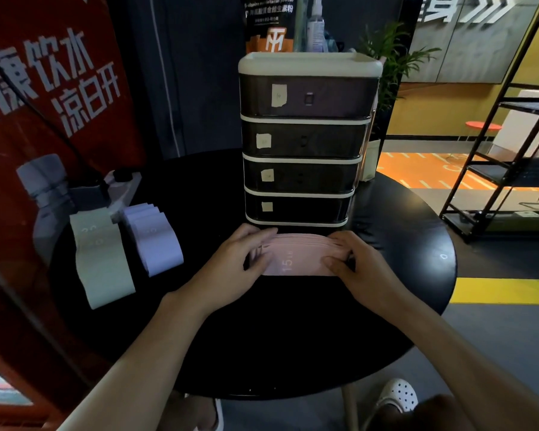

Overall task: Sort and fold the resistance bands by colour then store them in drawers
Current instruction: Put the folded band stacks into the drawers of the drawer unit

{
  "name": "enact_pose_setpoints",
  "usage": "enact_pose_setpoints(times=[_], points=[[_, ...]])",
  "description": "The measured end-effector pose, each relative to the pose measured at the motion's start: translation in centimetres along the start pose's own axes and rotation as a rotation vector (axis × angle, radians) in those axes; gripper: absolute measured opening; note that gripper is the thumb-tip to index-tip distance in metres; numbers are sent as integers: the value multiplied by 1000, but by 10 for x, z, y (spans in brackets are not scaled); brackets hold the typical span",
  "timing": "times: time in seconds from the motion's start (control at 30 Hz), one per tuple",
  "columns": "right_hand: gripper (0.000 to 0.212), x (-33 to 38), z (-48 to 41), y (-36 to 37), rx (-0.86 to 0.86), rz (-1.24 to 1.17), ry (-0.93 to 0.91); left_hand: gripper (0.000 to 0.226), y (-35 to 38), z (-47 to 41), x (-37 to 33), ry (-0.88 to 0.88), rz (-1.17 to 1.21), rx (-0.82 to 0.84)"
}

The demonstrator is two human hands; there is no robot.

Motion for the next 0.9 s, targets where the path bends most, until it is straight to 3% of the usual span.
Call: enact_pose_setpoints(times=[0.17,0.3,0.43,0.6,0.7,0.83,0.9], points=[[30,-3,0,-5,-19,-176,67,39,-10,-1,0,-116,207,-171],[20,-11,3,-5,8,-405,222,40,-5,-2,3,-275,427,-218],[24,-9,1,-5,-10,-40,196,37,2,0,4,-265,232,-170],[22,-3,2,-6,-11,196,179,36,3,1,1,-224,8,-94],[15,-5,3,-4,-8,311,196,39,4,1,-3,-116,10,-67],[35,4,6,-10,-73,239,94,19,7,-1,-9,-50,-66,-29],[25,9,8,-10,-72,163,23,12,8,-2,-8,-53,-114,-18]])
Point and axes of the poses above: each hand's wrist, its own z-axis away from the middle knuckle, its own y-axis out of the palm, x = y × z, the point moved 6 cm from there along -z, towards the middle knuckle, and after that the axes turned 9 degrees about z, right-handed, at the moved point
